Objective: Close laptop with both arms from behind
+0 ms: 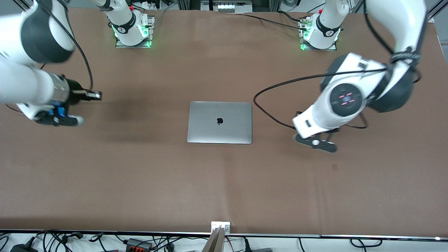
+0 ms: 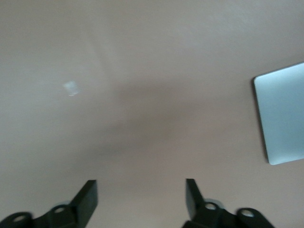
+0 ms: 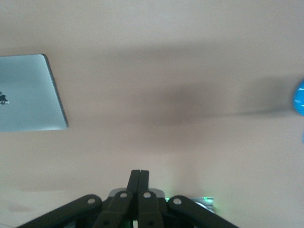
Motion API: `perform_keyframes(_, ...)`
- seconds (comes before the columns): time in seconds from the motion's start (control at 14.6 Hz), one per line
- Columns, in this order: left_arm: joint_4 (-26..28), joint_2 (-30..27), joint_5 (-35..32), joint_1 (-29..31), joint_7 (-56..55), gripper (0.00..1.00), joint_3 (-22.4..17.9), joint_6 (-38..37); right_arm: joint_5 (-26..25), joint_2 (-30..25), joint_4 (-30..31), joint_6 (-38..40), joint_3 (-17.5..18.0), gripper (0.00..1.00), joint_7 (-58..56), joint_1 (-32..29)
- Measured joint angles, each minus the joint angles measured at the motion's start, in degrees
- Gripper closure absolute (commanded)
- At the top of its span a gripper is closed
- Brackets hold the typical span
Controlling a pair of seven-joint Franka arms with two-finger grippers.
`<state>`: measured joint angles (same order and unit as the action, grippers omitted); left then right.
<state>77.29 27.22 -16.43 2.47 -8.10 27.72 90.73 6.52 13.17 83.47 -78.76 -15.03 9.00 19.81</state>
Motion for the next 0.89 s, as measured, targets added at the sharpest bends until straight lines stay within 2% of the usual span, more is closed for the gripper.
perform_keyframes(0.21, -0.2, -4.6, 0.1, 1.5, 3.0, 0.00, 0.1, -5.6, -2.5, -2.9, 0.0, 0.9, -0.3, 0.98, -4.4, -1.1)
perform_keyframes(0.27, -0.2, -6.0, 0.6, 1.9, 3.3, 0.00, 0.1, -7.7, -2.6, -3.0, 0.1, 0.9, -0.7, 0.75, -6.2, -1.6)
perform_keyframes(0.41, -0.2, -8.5, 3.1, 3.2, 3.4, 0.00, 0.0, -9.5, -2.6, -2.6, 0.2, 0.9, -1.0, 0.00, -8.4, -2.4)
perform_keyframes(0.62, -0.2, -12.5, 10.8, 7.6, 3.7, 0.00, -2.1, -9.8, -2.6, -2.1, 0.2, 0.7, -1.2, 0.00, -9.3, -2.6)
perform_keyframes(0.89, 1.3, -17.4, 17.0, 6.6, 4.8, 0.00, -12.2, -10.0, -2.6, -1.6, -2.6, 0.2, -1.5, 0.00, -11.5, -2.6)
